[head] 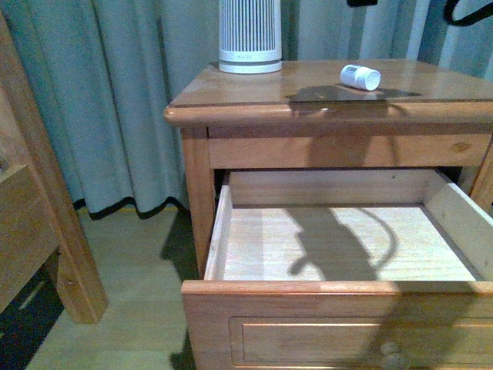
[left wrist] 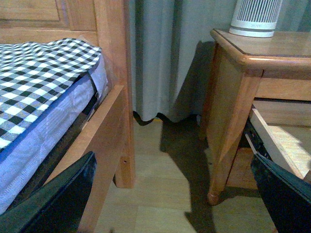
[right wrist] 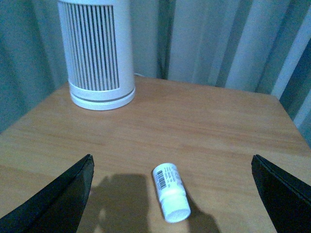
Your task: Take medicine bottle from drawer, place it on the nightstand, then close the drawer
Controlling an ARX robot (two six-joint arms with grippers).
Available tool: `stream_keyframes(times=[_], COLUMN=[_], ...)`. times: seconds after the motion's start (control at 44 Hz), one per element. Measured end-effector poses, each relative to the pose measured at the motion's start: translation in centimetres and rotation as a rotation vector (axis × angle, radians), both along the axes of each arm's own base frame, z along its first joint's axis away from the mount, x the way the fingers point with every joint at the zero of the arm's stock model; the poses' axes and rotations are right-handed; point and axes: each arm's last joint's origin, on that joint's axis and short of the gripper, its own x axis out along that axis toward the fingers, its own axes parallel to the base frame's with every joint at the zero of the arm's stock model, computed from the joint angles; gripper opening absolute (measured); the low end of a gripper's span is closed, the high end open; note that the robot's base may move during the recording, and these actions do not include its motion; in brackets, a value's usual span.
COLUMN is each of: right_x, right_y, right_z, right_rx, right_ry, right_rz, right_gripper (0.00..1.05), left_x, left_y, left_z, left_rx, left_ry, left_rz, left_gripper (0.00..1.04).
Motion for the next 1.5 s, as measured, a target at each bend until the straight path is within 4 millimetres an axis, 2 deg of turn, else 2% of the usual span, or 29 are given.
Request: stream_keyframes(times=[0.068,0.136,0.227,0.295,0.364,0.409,0.523,0.591,0.682,0.841,1.0,1.159,1.5], right_x=[-3.0,-6.1,-10.4,-13.7,-17.3,-18.8,-21.6,-23.2,-24.3,-24.9,-23.2,-21.2,-20.9], right_y=[-0.7,-1.5,-2.7,-3.4,-3.7,-3.7,-3.5,-3.4,-3.1,-2.4,-1.5,-1.3,-1.2], right_z=[0.9,1.0,0.2,-1.3,-3.9,-5.4,-9.3,-12.8,-16.1,-19.6,-22.6,-24.4,-25.0], right_rx=[0.056,0.121,0.189,0.225,0.246,0.252,0.263,0.264,0.248,0.192,0.081,0.031,0.023], right_ry=[0.035,0.073,0.122,0.156,0.223,0.261,0.356,0.433,0.485,0.490,0.375,0.318,0.329], right_rz=[0.028,0.056,0.057,0.064,0.080,0.080,0.080,0.052,0.023,-0.003,-0.007,-0.005,0.000], right_gripper=[0.98,0.98,0.82,0.69,0.53,0.46,0.31,0.17,0.03,0.03,0.03,0.03,0.03], left_x=[0.0,0.0,0.0,0.0,0.0,0.0,0.0,0.0,0.0,0.0,0.0,0.0,0.0], left_y=[0.0,0.0,0.0,0.0,0.0,0.0,0.0,0.0,0.0,0.0,0.0,0.0,0.0], left_z=[0.0,0.0,0.0,0.0,0.0,0.0,0.0,0.0,0.0,0.0,0.0,0.0,0.0], left_rx=[0.000,0.000,0.000,0.000,0.000,0.000,0.000,0.000,0.000,0.000,0.000,0.000,0.000], left_ry=[0.000,0.000,0.000,0.000,0.000,0.000,0.000,0.000,0.000,0.000,0.000,0.000,0.000], left_rz=[0.000,0.000,0.000,0.000,0.000,0.000,0.000,0.000,0.000,0.000,0.000,0.000,0.000], left_gripper=[0.98,0.98,0.98,0.98,0.98,0.98,0.98,0.98,0.98,0.98,0.98,0.98,0.98])
